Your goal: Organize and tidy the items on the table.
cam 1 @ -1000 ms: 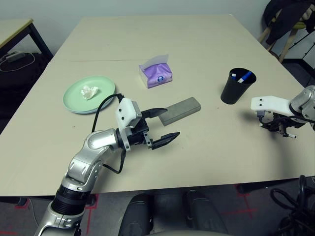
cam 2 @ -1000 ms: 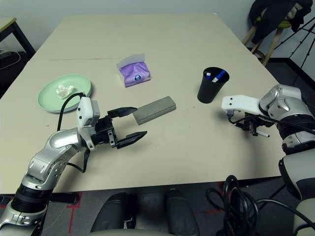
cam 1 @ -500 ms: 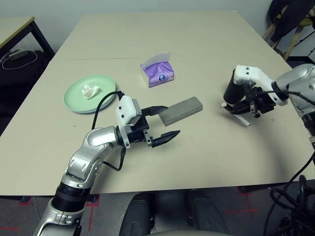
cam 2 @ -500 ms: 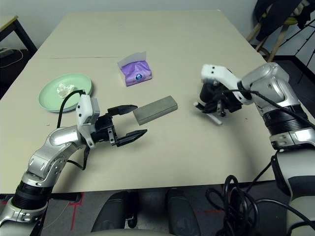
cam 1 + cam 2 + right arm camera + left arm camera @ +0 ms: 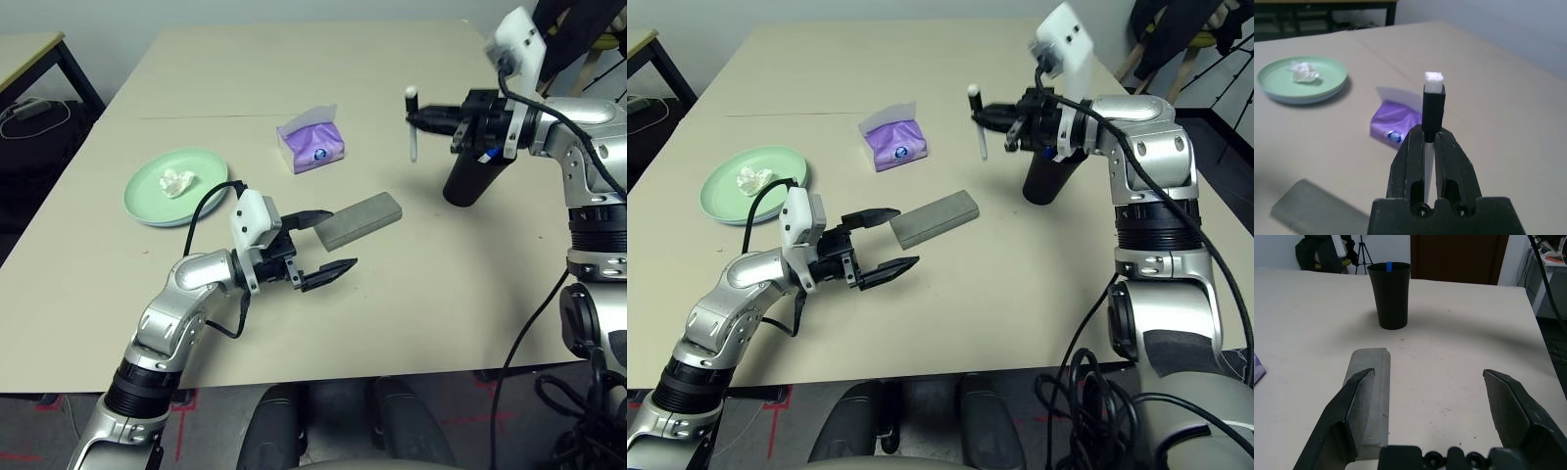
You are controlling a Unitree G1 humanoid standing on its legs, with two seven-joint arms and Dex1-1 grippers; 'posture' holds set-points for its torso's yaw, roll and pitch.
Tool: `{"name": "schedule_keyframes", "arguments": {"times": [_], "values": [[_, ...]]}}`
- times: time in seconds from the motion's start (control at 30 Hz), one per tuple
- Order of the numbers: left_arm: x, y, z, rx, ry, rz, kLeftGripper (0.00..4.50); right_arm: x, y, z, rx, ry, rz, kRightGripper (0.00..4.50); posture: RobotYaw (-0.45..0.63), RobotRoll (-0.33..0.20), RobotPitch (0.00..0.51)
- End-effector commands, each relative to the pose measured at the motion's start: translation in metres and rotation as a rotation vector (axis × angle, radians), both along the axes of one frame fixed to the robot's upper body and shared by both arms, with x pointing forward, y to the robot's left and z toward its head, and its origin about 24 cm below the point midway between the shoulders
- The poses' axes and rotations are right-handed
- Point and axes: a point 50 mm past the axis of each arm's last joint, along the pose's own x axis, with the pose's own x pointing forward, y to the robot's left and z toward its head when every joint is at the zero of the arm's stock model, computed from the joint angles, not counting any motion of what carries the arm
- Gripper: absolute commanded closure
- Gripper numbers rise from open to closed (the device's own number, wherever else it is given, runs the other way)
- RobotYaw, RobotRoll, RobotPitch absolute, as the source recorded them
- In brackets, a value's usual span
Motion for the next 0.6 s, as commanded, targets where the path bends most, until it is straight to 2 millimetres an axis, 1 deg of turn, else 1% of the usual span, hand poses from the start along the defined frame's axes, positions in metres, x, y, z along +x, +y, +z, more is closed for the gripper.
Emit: {"name": "schedule_keyframes", "arguments": {"times": [0.03,0.17,0.27,0.43,0.6], "values": [[0.003,0.000,-0.001,0.015,-0.001,-0.010,0.00,0.000,-0.010,0.012,0.090,-0.133,-0.075,4.40,-0.02,0.000,0.098],[0.003,-0.001,-0.001,0.015,-0.003,-0.012,0.00,-0.002,-0.020,0.015,0.149,-0.220,-0.153,4.40,-0.02,0.000,0.098],[0.003,-0.001,-0.001,0.013,-0.001,-0.014,0.00,-0.006,-0.033,0.012,0.171,-0.274,-0.230,4.40,-0.03,0.000,0.103],[0.002,-0.002,-0.002,0.012,0.004,-0.017,0.00,-0.014,-0.053,-0.005,0.157,-0.245,-0.340,4.40,-0.04,0.000,0.110],[0.002,-0.002,-0.003,0.013,0.010,-0.026,0.00,-0.019,-0.065,-0.023,0.137,-0.196,-0.413,4.40,-0.05,0.000,0.111]]}}
